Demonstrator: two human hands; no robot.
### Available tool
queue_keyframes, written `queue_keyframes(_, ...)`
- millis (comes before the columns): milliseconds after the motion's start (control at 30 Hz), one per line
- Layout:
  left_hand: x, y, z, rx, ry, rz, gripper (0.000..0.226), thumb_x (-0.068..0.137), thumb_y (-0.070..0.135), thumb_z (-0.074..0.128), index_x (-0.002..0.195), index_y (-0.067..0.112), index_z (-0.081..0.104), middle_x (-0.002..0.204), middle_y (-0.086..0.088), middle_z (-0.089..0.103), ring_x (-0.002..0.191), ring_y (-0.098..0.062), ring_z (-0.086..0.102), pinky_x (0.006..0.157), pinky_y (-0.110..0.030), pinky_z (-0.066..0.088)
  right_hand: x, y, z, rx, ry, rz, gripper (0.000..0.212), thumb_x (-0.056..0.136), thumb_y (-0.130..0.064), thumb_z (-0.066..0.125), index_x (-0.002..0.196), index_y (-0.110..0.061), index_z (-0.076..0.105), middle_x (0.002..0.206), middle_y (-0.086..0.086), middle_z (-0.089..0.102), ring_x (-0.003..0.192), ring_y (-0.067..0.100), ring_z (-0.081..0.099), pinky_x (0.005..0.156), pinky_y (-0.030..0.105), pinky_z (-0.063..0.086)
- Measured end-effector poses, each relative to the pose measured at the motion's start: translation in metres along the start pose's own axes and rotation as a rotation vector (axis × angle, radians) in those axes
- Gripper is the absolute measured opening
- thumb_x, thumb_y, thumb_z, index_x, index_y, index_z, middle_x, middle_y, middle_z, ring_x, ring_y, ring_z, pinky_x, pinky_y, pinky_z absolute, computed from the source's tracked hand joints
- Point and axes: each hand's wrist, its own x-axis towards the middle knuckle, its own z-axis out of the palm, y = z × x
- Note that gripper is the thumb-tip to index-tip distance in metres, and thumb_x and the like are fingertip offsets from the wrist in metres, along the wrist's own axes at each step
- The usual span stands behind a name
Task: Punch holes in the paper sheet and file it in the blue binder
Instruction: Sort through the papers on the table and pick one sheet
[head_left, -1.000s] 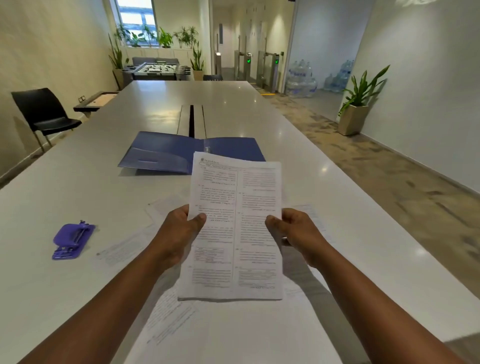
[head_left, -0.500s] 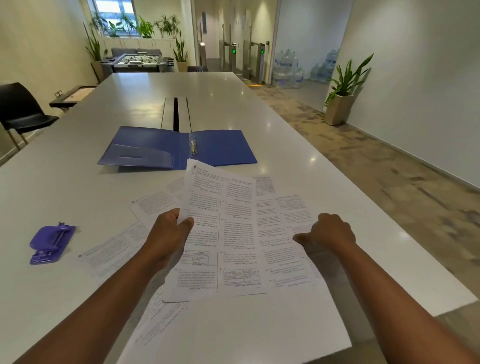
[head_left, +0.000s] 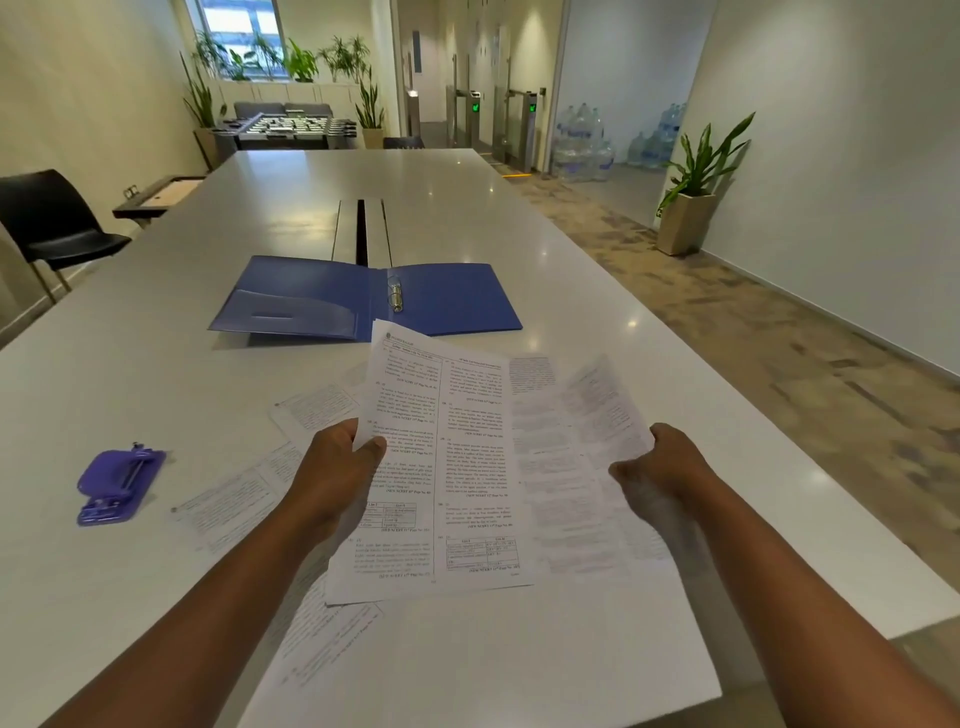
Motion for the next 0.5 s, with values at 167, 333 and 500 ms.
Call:
queue_keyframes(167, -0.003, 0.001, -0.009, -0.004, 0.029, 0.017, 0.011, 0.104, 0.022, 0.058, 0.106, 0.029, 0.066, 0.097, 0.014, 0.072, 0.09, -0.012, 0.07, 0.066, -0.025, 0.052, 0.006, -0.005, -0.009, 0.162, 0.066, -0.057, 0.006, 0.091, -0.009, 0.066, 0.091, -0.005, 0.07, 0.088, 0.011, 0.073, 0.072, 0.021, 0.068, 0.064, 0.031, 0.051)
queue_keyframes(333, 0.001, 0.011, -0.035, 0.005, 0.117, 0.087, 0.012, 0.102, 0.018, 0.059, 0.111, 0.02, 0.067, 0.104, 0.002, 0.072, 0.09, -0.015, 0.07, 0.07, -0.026, 0.055, 0.006, -0.015, -0.032, 0.373, 0.145, -0.151, 0.028, 0.1, -0.015, 0.06, 0.087, 0.009, 0.065, 0.067, 0.013, 0.058, 0.062, 0.021, 0.052, 0.059, 0.032, 0.043)
queue_keyframes(500, 0.005, 0.018, -0.052, -0.014, 0.161, 0.122, 0.009, 0.103, 0.021, 0.059, 0.11, 0.021, 0.065, 0.099, 0.005, 0.071, 0.089, -0.017, 0.069, 0.073, -0.031, 0.055, 0.001, -0.041, -0.047, 0.647, 0.135, -0.217, 0.023, 0.102, -0.022, 0.062, 0.09, -0.006, 0.072, 0.082, 0.017, 0.071, 0.067, 0.027, 0.063, 0.06, 0.034, 0.051)
